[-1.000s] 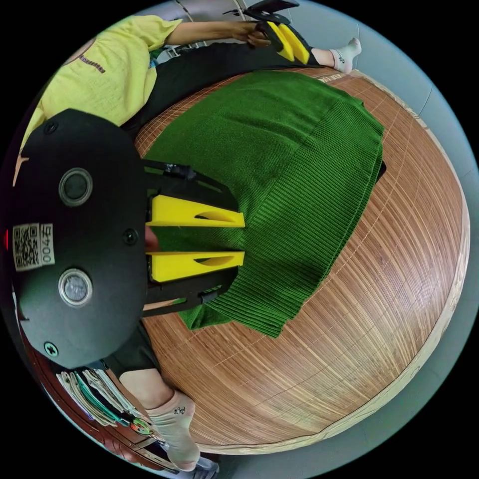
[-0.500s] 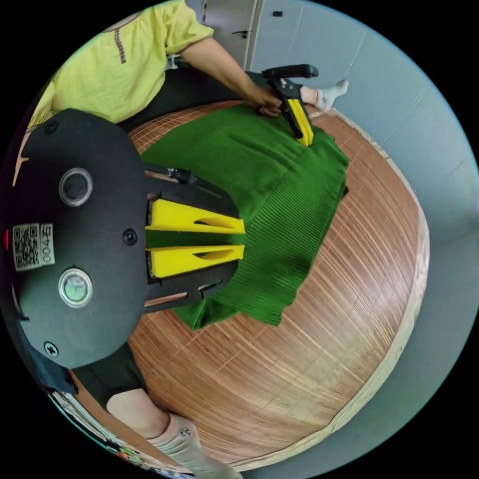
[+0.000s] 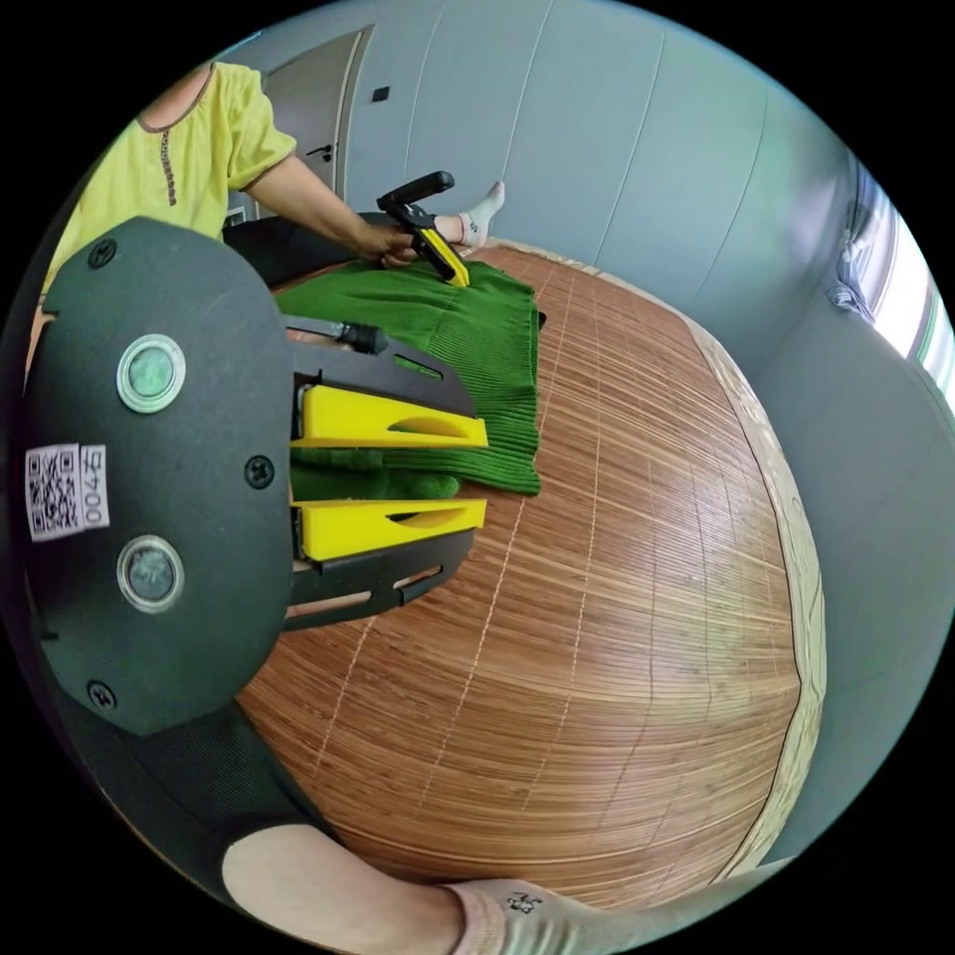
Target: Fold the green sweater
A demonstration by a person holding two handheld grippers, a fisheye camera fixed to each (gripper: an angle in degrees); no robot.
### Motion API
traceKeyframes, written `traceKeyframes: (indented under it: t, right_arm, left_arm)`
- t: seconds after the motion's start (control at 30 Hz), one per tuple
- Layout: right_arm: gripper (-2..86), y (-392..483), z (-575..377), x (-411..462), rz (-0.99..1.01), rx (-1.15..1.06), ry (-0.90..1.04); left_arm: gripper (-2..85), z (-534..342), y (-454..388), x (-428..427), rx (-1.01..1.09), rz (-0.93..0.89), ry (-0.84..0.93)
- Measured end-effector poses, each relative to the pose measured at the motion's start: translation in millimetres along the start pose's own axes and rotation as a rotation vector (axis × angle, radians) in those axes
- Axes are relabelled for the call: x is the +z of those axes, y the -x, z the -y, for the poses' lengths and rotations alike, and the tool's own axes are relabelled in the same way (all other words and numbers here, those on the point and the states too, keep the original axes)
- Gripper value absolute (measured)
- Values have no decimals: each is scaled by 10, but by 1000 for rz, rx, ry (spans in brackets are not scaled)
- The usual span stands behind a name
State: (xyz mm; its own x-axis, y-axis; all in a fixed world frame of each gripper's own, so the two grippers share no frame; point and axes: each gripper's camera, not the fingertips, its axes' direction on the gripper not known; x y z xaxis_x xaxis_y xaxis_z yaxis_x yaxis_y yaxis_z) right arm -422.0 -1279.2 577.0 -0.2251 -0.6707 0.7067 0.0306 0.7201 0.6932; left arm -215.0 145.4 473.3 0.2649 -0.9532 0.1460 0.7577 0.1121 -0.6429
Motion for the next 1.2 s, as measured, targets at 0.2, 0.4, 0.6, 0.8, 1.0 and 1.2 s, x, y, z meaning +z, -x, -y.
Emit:
traceKeyframes:
  t: [0.2, 0.4, 0.6, 0.8, 1.0, 1.2]
  right_arm:
    - [37, 110, 49, 239, -4, -62, 22]
    - [28, 242, 145, 374, -263, -103, 7]
    - [67, 490, 65, 120, -237, -156, 22]
    - [87, 1085, -569, 38, -258, -239, 244]
    - [86, 1319, -1154, 271, -245, -199, 437]
    - [97, 1464, -1172, 571, -272, -138, 543]
  left_arm:
    - [15, -98, -56, -9, 9, 22, 1]
    - [16, -182, -66, -14, 9, 24, 1]
    - [15, -251, -56, -17, 8, 22, 1]
    - [14, -293, -15, -26, 2, 8, 7]
    - [15, -308, 159, -310, -45, -177, 19]
    - [20, -1008, -94, -867, 1, -230, 8]
